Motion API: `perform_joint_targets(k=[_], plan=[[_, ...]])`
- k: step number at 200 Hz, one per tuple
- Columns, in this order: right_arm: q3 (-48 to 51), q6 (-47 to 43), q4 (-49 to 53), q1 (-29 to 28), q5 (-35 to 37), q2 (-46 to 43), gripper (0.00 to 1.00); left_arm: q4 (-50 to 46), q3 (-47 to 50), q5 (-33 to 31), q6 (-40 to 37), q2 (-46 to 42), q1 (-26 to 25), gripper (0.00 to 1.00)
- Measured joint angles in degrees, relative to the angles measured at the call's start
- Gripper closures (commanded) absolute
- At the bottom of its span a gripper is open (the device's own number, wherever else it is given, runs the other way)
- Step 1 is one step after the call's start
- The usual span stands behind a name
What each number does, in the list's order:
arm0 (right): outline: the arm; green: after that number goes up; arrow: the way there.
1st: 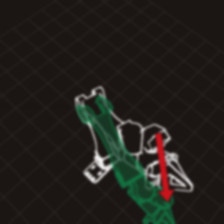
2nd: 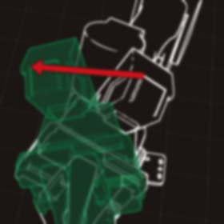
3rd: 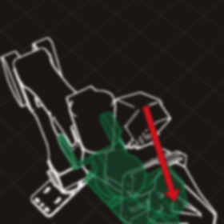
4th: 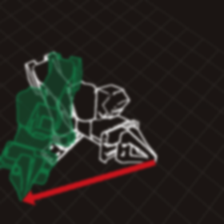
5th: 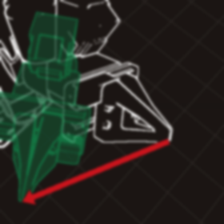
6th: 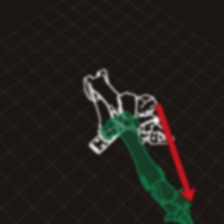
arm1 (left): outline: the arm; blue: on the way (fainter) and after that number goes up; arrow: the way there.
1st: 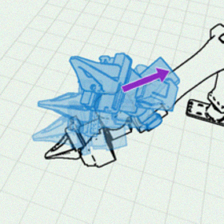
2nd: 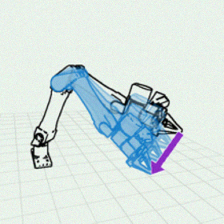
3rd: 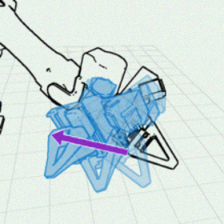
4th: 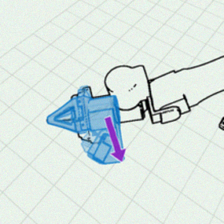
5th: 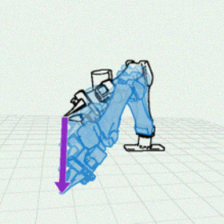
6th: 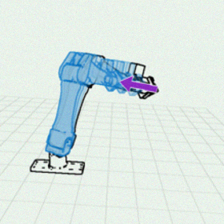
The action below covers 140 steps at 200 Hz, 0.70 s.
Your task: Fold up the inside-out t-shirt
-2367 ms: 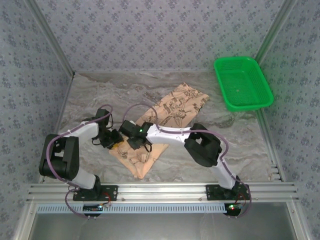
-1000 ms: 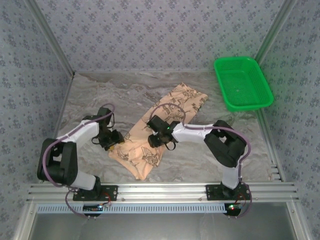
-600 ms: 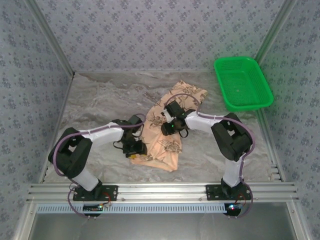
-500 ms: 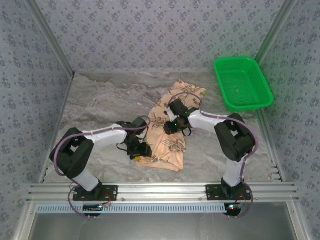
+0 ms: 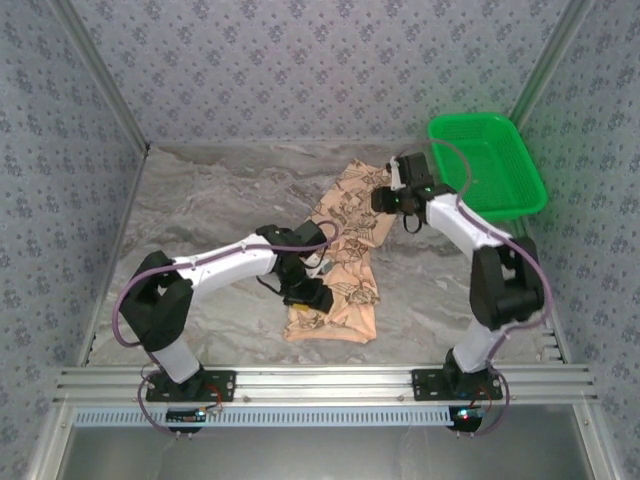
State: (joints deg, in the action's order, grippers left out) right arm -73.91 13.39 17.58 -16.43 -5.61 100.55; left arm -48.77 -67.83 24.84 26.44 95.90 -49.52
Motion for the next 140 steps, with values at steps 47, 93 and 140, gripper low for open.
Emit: perform_joint_targets(k=[47, 93, 140], plan=[[-16.02, 8.17, 1.57, -3.17, 5.75, 20.26, 0.5, 4.55, -1.07, -7.45, -4.44, 3.87, -0.66, 0.45], [-36.59, 12.41, 10.78, -7.37, 13.9, 35.95, 0.49, 11.67, -0.9, -10.6, -7.52, 11.19, -4.52, 0.45], [-51.63, 10.93, 15.61, -9.25, 8.59, 44.19, 0.52, 16.37, -1.16, -6.43, -11.32, 12.26, -9.42, 0.45]])
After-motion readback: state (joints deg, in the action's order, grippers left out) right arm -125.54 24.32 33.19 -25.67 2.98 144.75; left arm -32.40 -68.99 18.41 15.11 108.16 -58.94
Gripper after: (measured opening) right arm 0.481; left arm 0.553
